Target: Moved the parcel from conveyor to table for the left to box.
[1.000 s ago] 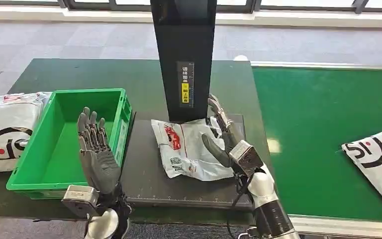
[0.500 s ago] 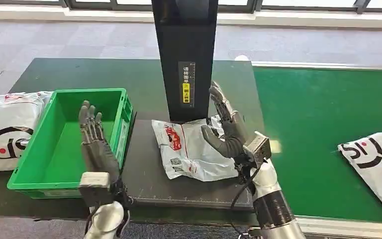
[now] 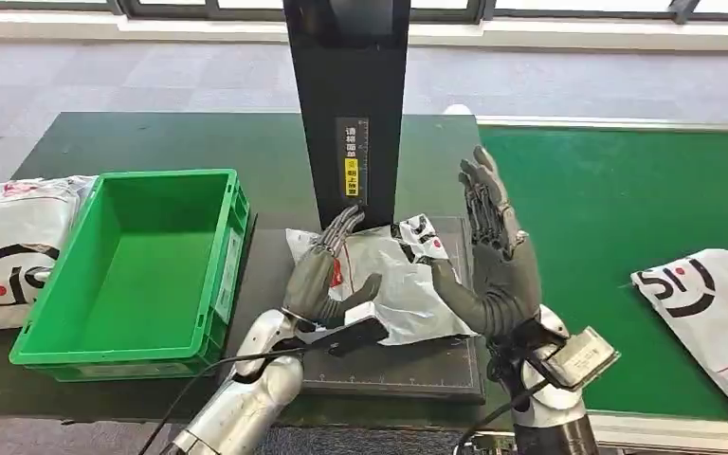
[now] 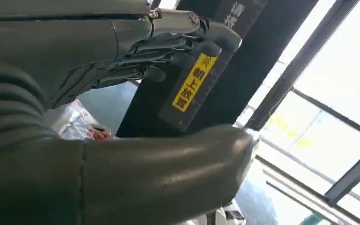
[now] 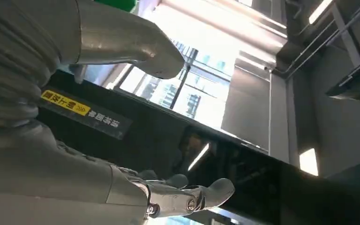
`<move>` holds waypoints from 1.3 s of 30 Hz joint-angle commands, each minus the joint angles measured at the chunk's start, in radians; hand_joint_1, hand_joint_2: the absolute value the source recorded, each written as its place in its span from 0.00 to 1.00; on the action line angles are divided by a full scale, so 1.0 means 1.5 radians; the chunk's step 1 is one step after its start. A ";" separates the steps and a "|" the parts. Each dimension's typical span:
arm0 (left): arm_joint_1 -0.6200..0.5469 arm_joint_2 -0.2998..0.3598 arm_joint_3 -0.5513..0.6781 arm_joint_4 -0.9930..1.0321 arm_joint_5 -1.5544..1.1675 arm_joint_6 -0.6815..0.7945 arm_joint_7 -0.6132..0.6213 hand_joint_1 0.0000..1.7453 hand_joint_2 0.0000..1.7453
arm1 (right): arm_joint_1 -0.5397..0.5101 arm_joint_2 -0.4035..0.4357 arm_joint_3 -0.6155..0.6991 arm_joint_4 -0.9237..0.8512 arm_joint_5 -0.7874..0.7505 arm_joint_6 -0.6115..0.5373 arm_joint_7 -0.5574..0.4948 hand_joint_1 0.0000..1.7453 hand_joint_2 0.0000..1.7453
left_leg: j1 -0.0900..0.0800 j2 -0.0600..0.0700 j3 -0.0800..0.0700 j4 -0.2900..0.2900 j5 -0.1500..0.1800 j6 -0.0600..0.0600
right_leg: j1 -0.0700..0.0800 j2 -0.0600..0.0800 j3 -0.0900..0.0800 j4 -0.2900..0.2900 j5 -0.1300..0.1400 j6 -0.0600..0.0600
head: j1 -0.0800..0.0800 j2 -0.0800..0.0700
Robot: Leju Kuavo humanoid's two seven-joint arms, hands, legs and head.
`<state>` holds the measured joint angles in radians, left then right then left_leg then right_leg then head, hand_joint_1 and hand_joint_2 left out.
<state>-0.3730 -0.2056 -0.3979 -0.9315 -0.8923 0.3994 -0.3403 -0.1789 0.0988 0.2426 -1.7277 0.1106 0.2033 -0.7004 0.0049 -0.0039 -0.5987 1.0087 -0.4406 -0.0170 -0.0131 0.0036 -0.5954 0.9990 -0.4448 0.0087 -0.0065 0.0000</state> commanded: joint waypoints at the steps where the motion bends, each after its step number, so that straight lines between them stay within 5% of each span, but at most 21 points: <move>1: -0.059 0.003 -0.058 0.120 -0.063 0.000 0.018 0.00 1.00 | 0.003 -0.036 -0.009 -0.036 -0.004 -0.018 0.002 0.00 1.00 | 0.000 -0.001 0.001 -0.001 0.000 0.000 | 0.000 -0.002 0.002 -0.001 0.000 0.000 | 0.000 0.000; 9: -0.120 -0.024 -0.151 0.349 -0.220 -0.082 0.088 0.00 1.00 | -0.001 -0.009 -0.031 -0.064 0.005 -0.006 0.002 0.00 1.00 | -0.001 -0.001 0.002 -0.001 0.000 0.000 | -0.001 -0.001 0.002 -0.001 0.000 0.000 | 0.000 0.000; 15: -0.125 -0.014 -0.175 0.409 -0.240 -0.198 0.074 0.00 1.00 | 0.010 -0.017 -0.033 -0.066 0.014 -0.022 0.002 0.00 1.00 | 0.000 -0.001 0.001 -0.001 0.000 0.000 | 0.000 -0.001 0.002 -0.001 0.000 0.000 | 0.000 0.000; 21: -0.117 -0.002 -0.174 0.403 -0.237 -0.211 0.063 0.00 1.00 | 0.003 -0.021 -0.025 -0.052 0.014 -0.030 0.002 0.00 1.00 | 0.000 0.000 0.005 -0.003 0.000 0.001 | 0.000 0.000 0.006 -0.003 0.000 0.000 | 0.000 0.000; 22: -0.115 0.000 -0.172 0.398 -0.237 -0.200 0.064 0.04 1.00 | 0.003 -0.021 -0.023 -0.051 0.016 -0.035 0.002 0.00 1.00 | 0.000 0.000 0.005 -0.002 0.000 0.001 | 0.000 0.000 0.007 -0.002 0.000 0.000 | 0.000 0.000; 23: -0.114 0.001 -0.170 0.397 -0.234 -0.200 0.064 0.46 1.00 | 0.004 -0.022 -0.022 -0.051 0.016 -0.037 0.002 0.00 1.00 | 0.000 0.001 0.006 -0.003 0.000 0.001 | 0.000 0.000 0.008 -0.003 0.000 0.000 | 0.000 0.000; 24: -0.114 0.003 -0.173 0.396 -0.238 -0.200 0.065 1.00 1.00 | 0.004 -0.023 -0.021 -0.051 0.015 -0.041 0.002 0.00 1.00 | -0.001 0.000 0.006 -0.002 0.000 0.001 | 0.000 0.000 0.008 -0.002 -0.001 0.001 | 0.000 0.000; 29: -0.103 0.004 -0.163 0.374 -0.230 -0.167 0.048 1.00 1.00 | 0.000 -0.023 -0.018 -0.044 0.017 -0.047 0.002 0.00 1.00 | 0.000 0.001 0.009 -0.003 -0.001 0.002 | 0.000 0.001 0.010 -0.003 -0.001 0.001 | 0.000 0.000; 36: -0.069 0.002 -0.078 0.223 -0.204 0.080 0.062 1.00 1.00 | 0.009 -0.018 -0.012 -0.054 0.021 -0.057 0.002 0.00 1.00 | 0.000 0.000 0.009 -0.001 -0.001 0.002 | 0.000 -0.001 0.011 -0.001 -0.002 0.001 | 0.000 0.000; 39: -0.056 0.009 -0.054 0.148 -0.192 0.087 0.048 1.00 1.00 | 0.015 -0.028 -0.007 -0.059 0.018 -0.068 0.002 0.00 1.00 | 0.000 -0.001 0.008 -0.001 -0.001 0.002 | 0.000 -0.001 0.010 -0.001 -0.001 0.001 | 0.000 0.000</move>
<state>-0.5212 -0.2342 -0.5910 -0.4816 -1.2127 0.3890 -0.2502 -0.1552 0.0805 0.2274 -1.8334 0.1403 0.1267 -0.6985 0.0040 -0.0059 -0.5863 1.0079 -0.4426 -0.0147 -0.0141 0.0015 -0.5802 0.9986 -0.4479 0.0109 -0.0065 0.0000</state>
